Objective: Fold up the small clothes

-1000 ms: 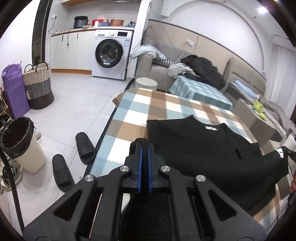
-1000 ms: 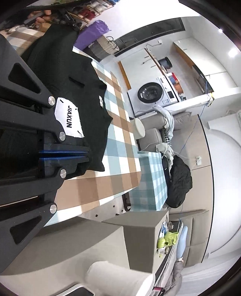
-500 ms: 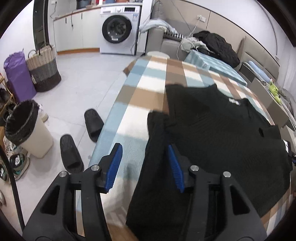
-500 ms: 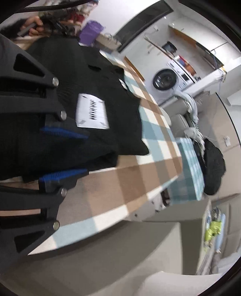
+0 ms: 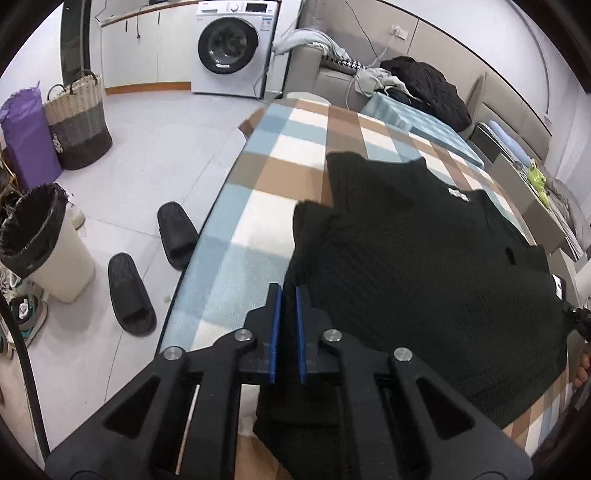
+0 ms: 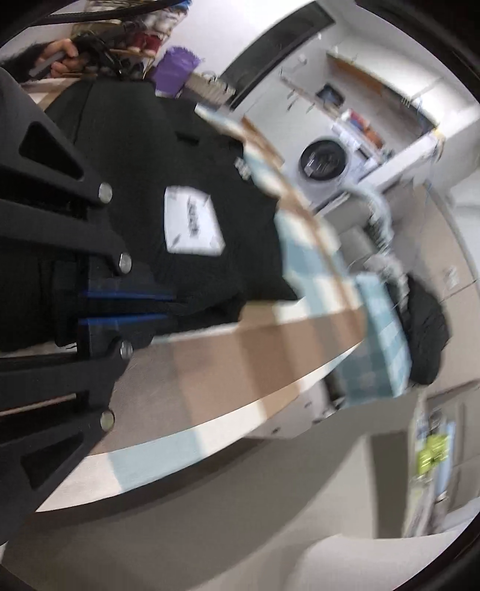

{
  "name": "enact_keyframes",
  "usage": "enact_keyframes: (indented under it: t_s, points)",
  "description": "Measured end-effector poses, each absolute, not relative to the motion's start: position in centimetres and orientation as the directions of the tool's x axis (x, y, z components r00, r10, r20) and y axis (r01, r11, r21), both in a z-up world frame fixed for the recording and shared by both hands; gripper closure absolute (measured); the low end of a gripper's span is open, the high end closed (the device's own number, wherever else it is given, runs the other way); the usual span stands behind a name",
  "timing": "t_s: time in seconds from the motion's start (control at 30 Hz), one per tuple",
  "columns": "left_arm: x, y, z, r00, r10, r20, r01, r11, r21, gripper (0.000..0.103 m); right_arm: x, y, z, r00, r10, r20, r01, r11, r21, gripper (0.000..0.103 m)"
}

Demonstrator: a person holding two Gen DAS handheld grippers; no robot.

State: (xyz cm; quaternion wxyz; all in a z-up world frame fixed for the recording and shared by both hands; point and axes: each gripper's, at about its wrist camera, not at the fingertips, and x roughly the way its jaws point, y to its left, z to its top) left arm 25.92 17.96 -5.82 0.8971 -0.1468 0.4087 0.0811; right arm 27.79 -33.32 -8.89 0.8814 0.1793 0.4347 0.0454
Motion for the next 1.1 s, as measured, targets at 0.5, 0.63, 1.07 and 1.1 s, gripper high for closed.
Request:
enact_keyframes:
  t_s: [0.5, 0.63, 1.07, 1.1]
  points:
    - [19.2, 17.8, -5.7, 0.658, 0.037, -0.752, -0.297, 0.931, -0.214, 0.041, 22.6, -35.2, -10.4, 0.671, 0.432, -0.603, 0.054, 0.783, 0.620, 0.041]
    - [18.6, 17.8, -5.5, 0.666, 0.032, -0.746, -0.301, 0.926, -0.228, 0.041, 22.8, -34.3, -8.7, 0.684, 0.564, -0.461, -0.091, 0.694, 0.714, 0.041]
    - [19.8, 18.3, -6.5, 0.642, -0.021, -0.766, -0.303, 0.911, -0.279, 0.041, 23.4, -32.3, -10.5, 0.633, 0.588, -0.503, -0.088, 0.701, 0.708, 0.041]
    - [20.0, 18.4, -6.6, 0.642, -0.031, -0.766, -0.307, 0.905, -0.294, 0.041, 23.4, -32.2, -10.4, 0.634, 0.583, -0.507, -0.085, 0.705, 0.704, 0.041]
